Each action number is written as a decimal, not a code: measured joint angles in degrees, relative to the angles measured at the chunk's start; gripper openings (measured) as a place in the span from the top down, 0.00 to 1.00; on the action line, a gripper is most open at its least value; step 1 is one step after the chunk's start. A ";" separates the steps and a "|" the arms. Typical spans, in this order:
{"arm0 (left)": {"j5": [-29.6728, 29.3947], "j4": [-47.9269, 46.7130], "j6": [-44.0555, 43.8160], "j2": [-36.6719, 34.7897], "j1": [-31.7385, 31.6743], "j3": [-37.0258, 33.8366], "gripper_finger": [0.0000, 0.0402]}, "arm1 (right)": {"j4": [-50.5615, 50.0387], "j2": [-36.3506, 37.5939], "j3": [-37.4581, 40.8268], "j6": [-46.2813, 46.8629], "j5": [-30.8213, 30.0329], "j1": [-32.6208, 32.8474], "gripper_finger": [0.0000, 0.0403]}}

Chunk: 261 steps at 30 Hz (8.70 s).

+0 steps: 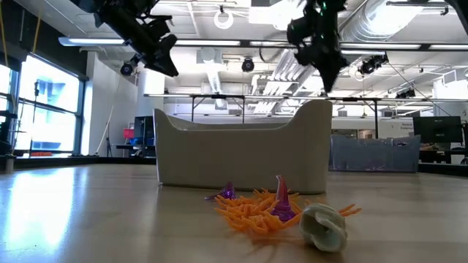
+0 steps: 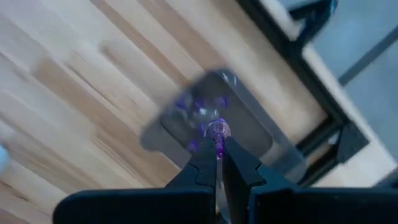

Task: Sort Halloween decoration
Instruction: Put the violet witch hat toy into the black bin

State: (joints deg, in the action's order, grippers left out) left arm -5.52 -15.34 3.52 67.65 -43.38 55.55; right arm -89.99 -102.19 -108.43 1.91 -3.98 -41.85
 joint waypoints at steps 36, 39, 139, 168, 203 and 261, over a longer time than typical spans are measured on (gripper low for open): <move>-4.04 -6.41 -12.84 -0.95 3.82 0.00 0.81 | 32.13 8.87 48.31 -11.40 11.67 -12.93 1.00; -4.02 -6.31 -13.92 -0.95 3.82 0.00 0.81 | 32.80 8.87 48.31 -11.38 11.67 -12.93 1.00; 27.60 13.83 -43.82 -13.13 10.23 0.00 0.81 | 79.16 60.45 83.08 53.32 -1.44 52.20 0.69; 30.42 16.44 -43.27 -14.44 16.79 0.00 0.81 | 71.65 45.47 83.46 52.76 25.40 73.36 0.69; 30.42 11.65 -40.75 -14.44 17.22 0.00 0.81 | 90.24 24.68 83.41 31.21 21.57 81.77 0.78; 30.40 6.93 -39.30 -14.44 17.22 0.00 0.81 | 94.28 17.07 83.37 39.65 13.87 83.39 0.99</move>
State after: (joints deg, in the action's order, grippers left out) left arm 24.88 -8.41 -35.79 53.21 -26.15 55.55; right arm 4.29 -85.12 -25.06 41.56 9.89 41.54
